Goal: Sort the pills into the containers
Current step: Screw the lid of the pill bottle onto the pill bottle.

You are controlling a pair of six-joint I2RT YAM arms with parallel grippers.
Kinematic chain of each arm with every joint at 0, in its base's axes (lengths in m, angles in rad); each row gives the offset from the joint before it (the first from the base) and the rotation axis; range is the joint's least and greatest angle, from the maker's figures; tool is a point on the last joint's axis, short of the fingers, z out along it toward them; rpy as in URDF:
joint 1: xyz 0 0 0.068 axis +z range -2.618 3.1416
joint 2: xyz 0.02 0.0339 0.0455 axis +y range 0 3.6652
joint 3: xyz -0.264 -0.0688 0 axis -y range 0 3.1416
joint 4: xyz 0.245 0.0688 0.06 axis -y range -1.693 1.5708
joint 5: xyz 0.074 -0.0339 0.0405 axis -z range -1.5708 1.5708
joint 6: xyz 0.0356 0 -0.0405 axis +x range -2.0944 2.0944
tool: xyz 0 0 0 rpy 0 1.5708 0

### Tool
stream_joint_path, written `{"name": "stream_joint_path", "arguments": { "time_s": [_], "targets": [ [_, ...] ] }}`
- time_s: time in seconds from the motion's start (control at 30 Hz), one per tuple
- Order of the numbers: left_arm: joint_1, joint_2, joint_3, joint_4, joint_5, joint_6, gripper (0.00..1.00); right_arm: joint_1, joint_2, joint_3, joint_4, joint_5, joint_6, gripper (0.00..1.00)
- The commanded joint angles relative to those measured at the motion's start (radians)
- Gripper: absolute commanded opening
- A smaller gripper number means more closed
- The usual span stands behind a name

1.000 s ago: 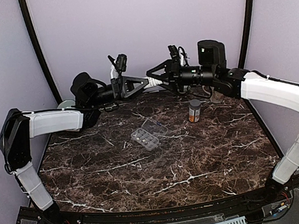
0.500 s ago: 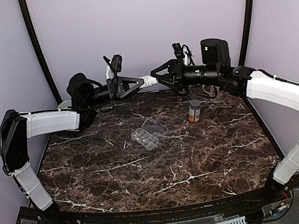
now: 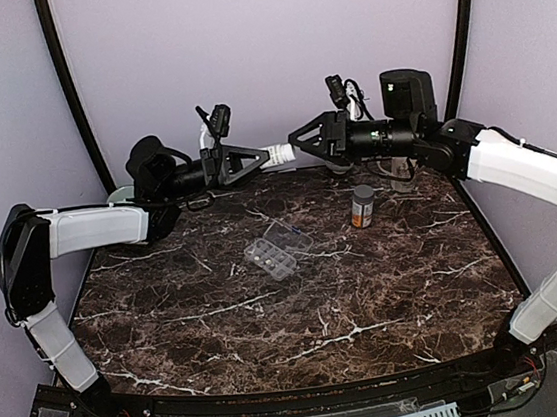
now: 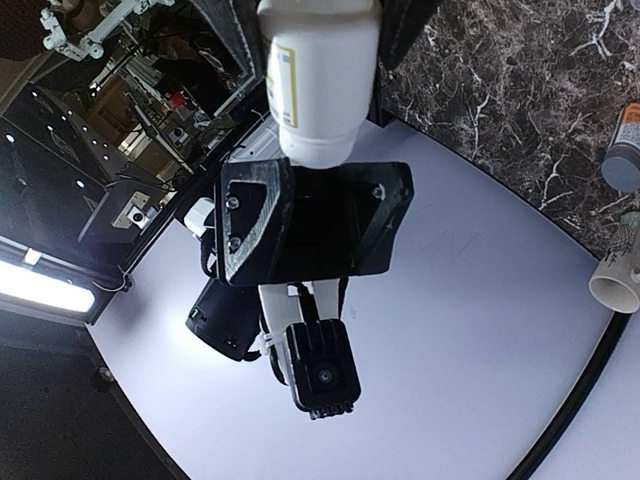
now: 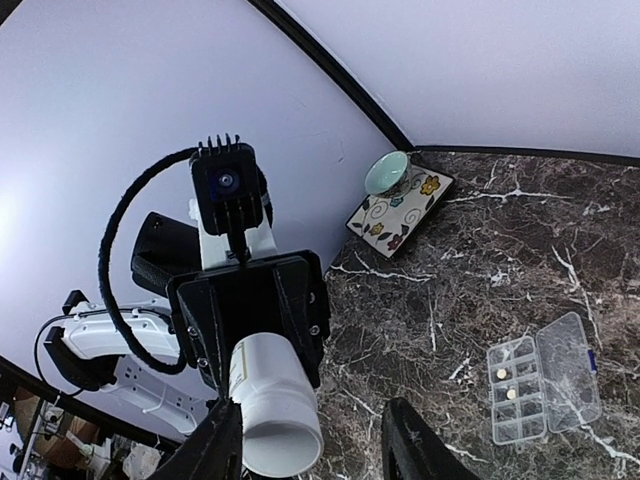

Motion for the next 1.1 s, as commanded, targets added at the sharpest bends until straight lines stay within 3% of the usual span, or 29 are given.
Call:
{"name": "stream_joint_path", "arguments": {
  "time_s": [0.0,0.3,0.47,0.73,1.07],
  "targets": [
    [0.005,-0.062,-0.009,-0.012,0.019,0.023,0.00,-0.007,-0.025,0.048,-0.033,0.012,-0.077,0.47],
    [0.009,-0.058,0.000,-0.046,0.050,0.036,0.00,-0.007,-0.023,0.141,-0.224,-0.005,-0.248,0.48],
    [0.012,-0.032,0.029,-0.023,0.108,-0.023,0.00,0.012,-0.047,0.148,-0.323,0.017,-0.438,0.48],
    [0.013,0.053,0.093,0.124,0.225,-0.258,0.00,0.057,-0.151,0.039,-0.294,0.103,-0.674,0.54],
    [0.012,0.069,0.125,0.073,0.263,-0.263,0.00,0.118,-0.139,0.046,-0.338,0.104,-0.806,0.58]
  ]
}}
